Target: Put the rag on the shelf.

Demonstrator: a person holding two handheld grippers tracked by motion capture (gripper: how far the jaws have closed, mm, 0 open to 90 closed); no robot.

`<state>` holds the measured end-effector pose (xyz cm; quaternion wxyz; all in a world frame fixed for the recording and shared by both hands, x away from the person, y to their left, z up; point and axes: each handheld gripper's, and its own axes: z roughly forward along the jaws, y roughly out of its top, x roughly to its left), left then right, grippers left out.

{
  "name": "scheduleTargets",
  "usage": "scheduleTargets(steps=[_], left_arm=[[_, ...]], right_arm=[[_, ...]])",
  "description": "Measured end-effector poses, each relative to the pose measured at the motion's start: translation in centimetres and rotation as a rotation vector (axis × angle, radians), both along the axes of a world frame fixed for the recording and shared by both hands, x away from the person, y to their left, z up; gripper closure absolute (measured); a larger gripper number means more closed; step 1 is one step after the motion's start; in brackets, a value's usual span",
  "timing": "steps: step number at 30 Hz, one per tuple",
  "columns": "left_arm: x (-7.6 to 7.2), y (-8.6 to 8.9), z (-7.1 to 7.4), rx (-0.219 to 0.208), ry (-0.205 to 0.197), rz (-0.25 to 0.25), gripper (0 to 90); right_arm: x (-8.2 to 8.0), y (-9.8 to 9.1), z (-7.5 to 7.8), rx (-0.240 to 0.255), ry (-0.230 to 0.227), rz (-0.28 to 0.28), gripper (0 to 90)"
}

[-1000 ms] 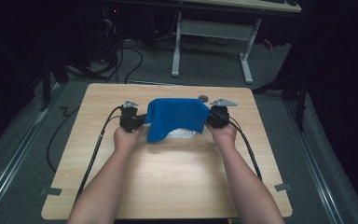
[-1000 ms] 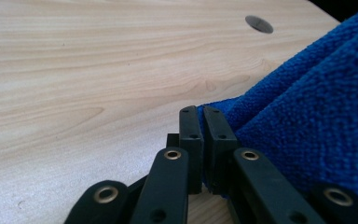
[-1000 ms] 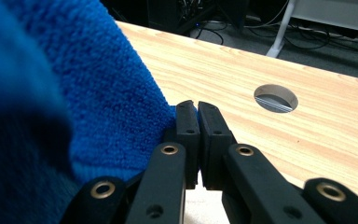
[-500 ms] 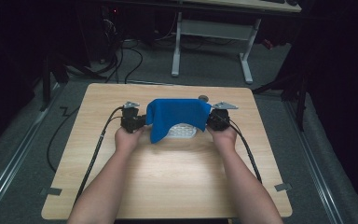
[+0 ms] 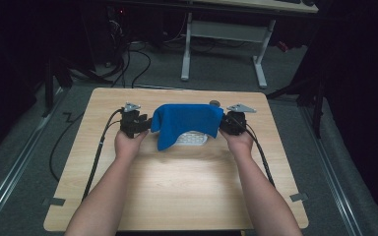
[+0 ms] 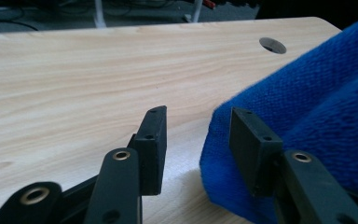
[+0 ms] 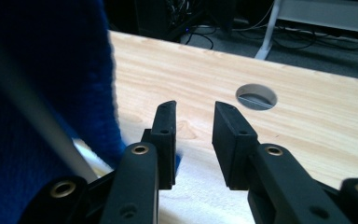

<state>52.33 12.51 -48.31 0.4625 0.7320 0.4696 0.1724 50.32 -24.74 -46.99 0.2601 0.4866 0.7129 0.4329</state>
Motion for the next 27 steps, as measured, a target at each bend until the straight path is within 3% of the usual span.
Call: scheduleTargets(steps=[11,27], left_arm=[[-0.9,1.5,2.2,0.037,-0.058,0.034,52.9],[-2.9,3.9,3.2,0.033,-0.060,0.068,52.5]], right_arm=[[-0.4,-1.0,2.3,-0.028,-0.037,-0.012,65.2],[-1.7,-1.7,3.8,-0.055,-0.056,-0.032,60.2]])
